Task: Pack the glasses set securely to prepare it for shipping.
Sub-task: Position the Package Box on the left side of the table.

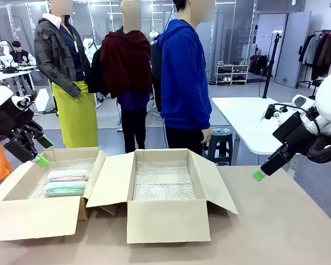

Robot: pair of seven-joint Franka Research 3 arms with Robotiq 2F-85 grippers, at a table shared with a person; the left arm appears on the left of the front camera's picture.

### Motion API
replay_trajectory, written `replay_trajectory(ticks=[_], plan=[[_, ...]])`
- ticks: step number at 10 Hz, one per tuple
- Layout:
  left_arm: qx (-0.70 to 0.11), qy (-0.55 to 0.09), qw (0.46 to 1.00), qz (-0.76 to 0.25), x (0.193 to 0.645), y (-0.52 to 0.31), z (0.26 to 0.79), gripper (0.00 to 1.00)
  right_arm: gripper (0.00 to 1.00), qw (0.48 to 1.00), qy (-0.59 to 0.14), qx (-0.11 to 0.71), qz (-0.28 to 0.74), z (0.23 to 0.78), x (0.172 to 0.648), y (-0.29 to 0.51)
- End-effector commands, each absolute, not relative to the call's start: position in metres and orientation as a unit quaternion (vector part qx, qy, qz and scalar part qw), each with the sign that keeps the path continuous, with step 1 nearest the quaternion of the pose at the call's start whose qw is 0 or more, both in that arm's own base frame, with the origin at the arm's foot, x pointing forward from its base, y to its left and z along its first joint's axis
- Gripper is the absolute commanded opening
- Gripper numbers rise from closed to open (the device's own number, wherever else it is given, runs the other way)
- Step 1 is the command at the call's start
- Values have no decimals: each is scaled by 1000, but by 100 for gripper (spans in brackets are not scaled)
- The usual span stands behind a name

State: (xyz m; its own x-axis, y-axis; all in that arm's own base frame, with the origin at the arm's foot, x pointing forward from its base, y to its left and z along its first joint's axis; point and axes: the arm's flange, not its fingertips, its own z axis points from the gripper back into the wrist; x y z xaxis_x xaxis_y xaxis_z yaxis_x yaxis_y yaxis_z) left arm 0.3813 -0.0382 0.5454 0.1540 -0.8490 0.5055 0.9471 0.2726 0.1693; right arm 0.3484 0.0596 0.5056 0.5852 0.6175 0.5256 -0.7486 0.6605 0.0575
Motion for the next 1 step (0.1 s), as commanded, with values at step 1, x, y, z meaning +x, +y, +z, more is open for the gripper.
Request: replay_trajectory(ticks=[1], plan=[[-87,-257,761,-590,380,-38,549,100,100,879,-242,133,389,505,348,62]])
